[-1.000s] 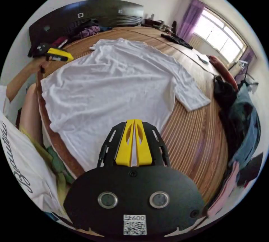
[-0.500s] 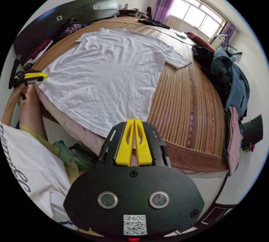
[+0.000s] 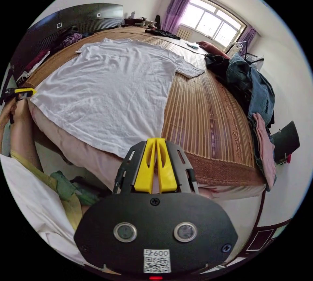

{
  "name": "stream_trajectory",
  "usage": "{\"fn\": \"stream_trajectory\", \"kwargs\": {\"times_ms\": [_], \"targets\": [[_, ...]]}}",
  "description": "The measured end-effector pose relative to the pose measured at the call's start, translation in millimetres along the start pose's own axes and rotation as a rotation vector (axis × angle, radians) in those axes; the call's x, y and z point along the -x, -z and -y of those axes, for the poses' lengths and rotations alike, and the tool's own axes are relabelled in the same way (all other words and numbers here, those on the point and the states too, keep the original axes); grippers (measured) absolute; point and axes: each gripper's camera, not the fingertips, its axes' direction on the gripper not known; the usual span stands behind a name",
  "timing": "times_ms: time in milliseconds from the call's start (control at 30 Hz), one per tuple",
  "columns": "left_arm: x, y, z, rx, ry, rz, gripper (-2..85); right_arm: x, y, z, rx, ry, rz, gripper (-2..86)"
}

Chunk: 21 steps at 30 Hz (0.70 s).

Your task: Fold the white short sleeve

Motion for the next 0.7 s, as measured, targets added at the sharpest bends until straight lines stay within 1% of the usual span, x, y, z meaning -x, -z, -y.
{"fn": "stream_trajectory", "kwargs": {"times_ms": [67,133,233,333,433,467,533,600,700], "targets": [[-5,-3,-12,-0.018,0.006,0.022,0.7,1,3,-11,-0.019,0.011,-0.01,-0.8],[-14,-6,-20,-0.014,-0.031,0.078,0.7,2,8,-19,-0.026,0.023,-0.017,-0.8],[-19,-11,-26,0.035,-0.092,0.141,0.8,-2,15,-33,-0.032,0.013,-0.015,-0.8],[-4,-12,-29,0.09,-0.07,0.109,1.0,-6,25,-48,-0.027,-0.017,-0.012,-0.8],[22,-12,-40,0.102,0.033,0.059,1.2,-13,38,-66,0.007,-0.065,-0.033,-0.8],[32,-11,-48,0.079,0.079,0.037,1.4,-18,46,-75,0.009,-0.132,-0.061,-0.8],[43,-10,-60,0.031,0.142,-0.032,1.6,-20,65,-94,-0.083,-0.228,-0.089,-0.8],[45,-9,-74,-0.041,0.201,-0.113,1.5,-10,94,-123,-0.303,-0.292,-0.03,-0.8],[17,-17,-78,-0.108,0.148,-0.147,1.1,25,107,-143,-0.44,-0.223,0.097,-0.9]]}}
